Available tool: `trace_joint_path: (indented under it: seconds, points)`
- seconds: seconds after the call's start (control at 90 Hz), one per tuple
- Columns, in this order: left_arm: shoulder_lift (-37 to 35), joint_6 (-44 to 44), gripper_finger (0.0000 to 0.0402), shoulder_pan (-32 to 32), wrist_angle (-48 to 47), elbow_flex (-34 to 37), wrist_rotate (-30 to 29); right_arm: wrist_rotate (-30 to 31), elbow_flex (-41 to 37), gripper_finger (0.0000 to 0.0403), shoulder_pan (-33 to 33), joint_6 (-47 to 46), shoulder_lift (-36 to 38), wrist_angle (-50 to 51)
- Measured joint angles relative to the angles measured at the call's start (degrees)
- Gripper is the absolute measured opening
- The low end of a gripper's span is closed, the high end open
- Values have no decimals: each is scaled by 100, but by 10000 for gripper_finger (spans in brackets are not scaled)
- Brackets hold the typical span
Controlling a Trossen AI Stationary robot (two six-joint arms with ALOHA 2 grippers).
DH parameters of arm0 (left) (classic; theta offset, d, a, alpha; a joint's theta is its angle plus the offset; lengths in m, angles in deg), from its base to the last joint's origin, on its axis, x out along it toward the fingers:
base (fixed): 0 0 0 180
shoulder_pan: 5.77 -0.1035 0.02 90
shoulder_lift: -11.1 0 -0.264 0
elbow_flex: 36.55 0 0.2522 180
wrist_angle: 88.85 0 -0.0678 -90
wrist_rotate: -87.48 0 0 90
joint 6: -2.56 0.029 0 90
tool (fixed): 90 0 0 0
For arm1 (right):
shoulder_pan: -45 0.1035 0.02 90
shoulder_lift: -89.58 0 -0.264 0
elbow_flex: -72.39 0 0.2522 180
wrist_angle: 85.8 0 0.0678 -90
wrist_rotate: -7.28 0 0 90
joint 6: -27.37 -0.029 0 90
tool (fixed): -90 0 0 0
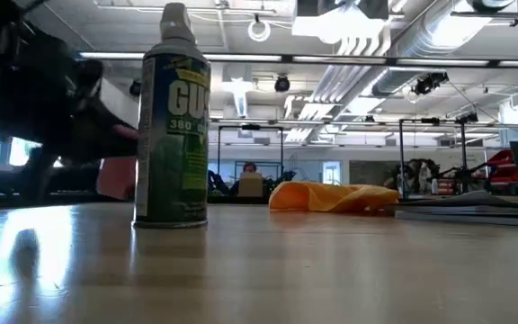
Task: Apply microfiber cloth
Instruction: Spray the front and back of the cellphone using the spray bottle
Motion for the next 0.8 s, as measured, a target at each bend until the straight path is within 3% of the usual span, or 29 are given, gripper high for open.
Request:
trace_joint_path:
  seconds: [0.411,0.522,0.656,0.8]
  points:
    - [0,-2183,8,2105,-183,-607,-1318,761,7,0,1187,-2584,-1199,78]
    - [0,-2555,8,2486,-192,-731,-1675,1263,9,0,1390,-3270,-1570,-35]
    - [-4,-3619,8,2510,-200,-823,-1531,1956,8,0,1506,-3989,-2087,-402]
    - [-9,-4175,8,2366,-112,-834,-1164,2488,9,0,1533,-4242,-2710,-1526]
